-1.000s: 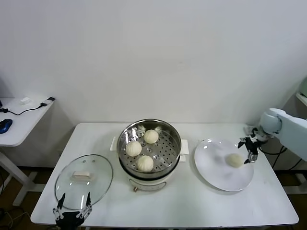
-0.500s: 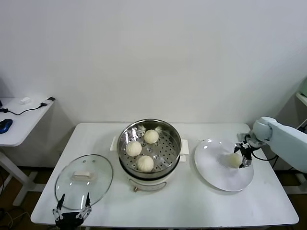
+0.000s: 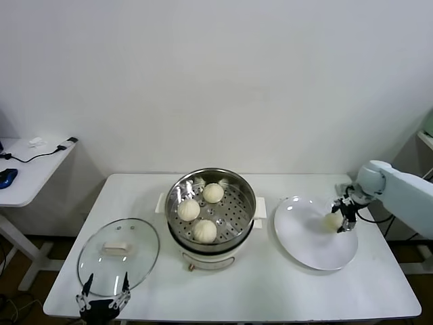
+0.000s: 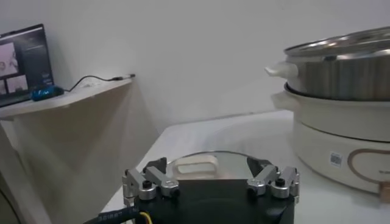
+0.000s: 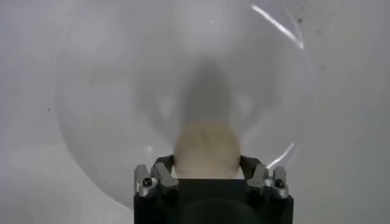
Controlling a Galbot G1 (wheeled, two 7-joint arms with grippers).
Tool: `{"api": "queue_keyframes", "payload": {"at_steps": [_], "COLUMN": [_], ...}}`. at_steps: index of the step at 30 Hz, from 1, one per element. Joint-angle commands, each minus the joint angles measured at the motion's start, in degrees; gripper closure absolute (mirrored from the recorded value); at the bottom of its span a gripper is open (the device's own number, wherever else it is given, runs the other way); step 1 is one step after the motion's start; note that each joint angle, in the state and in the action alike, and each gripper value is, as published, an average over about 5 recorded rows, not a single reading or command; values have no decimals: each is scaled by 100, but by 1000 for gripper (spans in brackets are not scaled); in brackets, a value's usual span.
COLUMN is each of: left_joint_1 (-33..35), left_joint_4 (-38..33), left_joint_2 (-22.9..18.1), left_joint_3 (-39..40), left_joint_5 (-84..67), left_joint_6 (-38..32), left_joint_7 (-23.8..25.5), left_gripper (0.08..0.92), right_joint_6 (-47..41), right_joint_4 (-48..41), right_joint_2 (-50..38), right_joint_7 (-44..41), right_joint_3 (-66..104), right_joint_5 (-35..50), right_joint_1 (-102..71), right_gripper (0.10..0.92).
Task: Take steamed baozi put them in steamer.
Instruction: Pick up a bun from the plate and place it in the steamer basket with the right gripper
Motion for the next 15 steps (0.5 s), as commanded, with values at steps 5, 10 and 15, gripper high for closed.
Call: {"api": "queue_keyframes", "payload": {"at_steps": [5, 10, 15], "left_joint_1": [20, 42, 63], "left_joint_4": [-29, -79, -120], "left_joint_2": [57, 69, 92], "left_joint_3": [41, 48, 35], "left_joint_5": [-2, -30, -46], "left_joint_6": [-8, 12, 5], "left_joint_7": [-21, -27, -41], "left_gripper": [177, 177, 177], "right_joint_6": [-761, -1196, -1629], "right_joint_4": [2110, 3136, 3706], "right_joint_2": [72, 533, 1154], "right_joint_7": [233, 593, 1116], "right_joint_3": [-2528, -2927, -2841], "right_joint_5": [2659, 3894, 4724], "right_joint_1": [3610, 4504, 4618], "right_gripper": [313, 313, 313]}}
